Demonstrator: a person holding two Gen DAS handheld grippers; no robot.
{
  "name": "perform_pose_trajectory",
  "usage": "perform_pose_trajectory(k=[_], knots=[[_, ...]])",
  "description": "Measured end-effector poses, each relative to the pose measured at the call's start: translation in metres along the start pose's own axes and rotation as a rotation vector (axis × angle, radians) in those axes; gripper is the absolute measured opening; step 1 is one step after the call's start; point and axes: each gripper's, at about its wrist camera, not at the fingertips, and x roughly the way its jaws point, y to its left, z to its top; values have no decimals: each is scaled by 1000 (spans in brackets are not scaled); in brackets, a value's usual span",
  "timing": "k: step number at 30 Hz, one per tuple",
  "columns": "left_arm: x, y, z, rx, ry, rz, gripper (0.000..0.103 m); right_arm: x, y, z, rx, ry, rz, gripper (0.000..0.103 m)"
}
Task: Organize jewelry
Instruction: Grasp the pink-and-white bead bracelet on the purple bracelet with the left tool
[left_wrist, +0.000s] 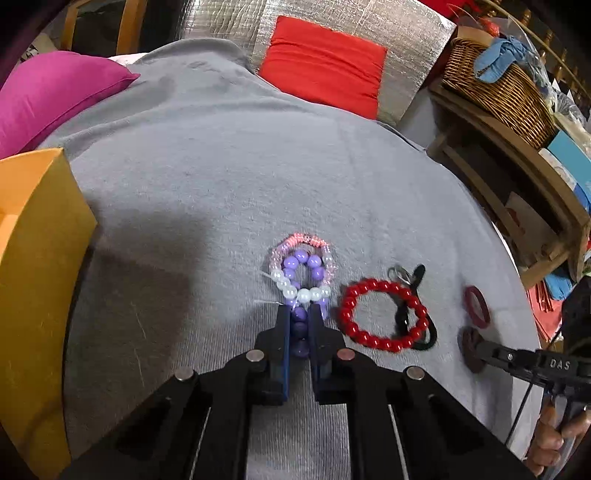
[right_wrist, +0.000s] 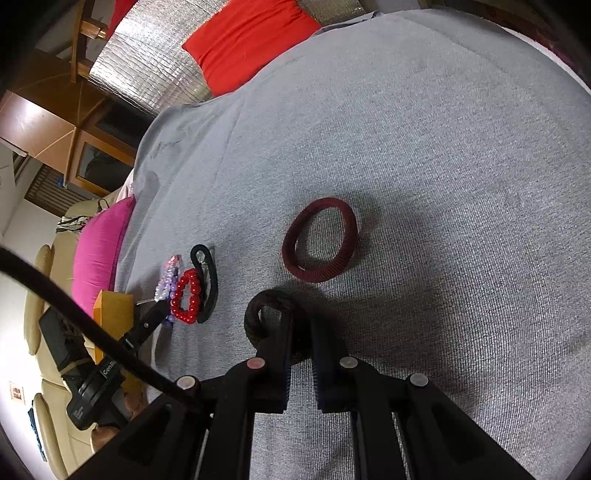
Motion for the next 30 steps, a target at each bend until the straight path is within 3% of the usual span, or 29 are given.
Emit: perform_pose_trajectory(k=[9,12,14,16,21,25,30], knots=[[-24,-14,-25,61,120,-35,9,2,2,1,-2,-3,-8,11],[-33,-7,-25,44,125,22,10,2,2,1,-2,-3,-7,11],[-36,-4,-22,50,116,70,23,2,2,1,-3,-3,-7,11],[-40,-3,-18,44,82,92,44,3,3,2,-4,-2,-7,11],[-44,-22,-13,121,33,65,53,4,4,4,-10,-4,-10,11],[-33,-29,-6,144,23,64,53,4,3,4,-11,-7,-6,11],[-9,-33,0,133,72,61,53,4,2,4,-16,-11,-6,11]])
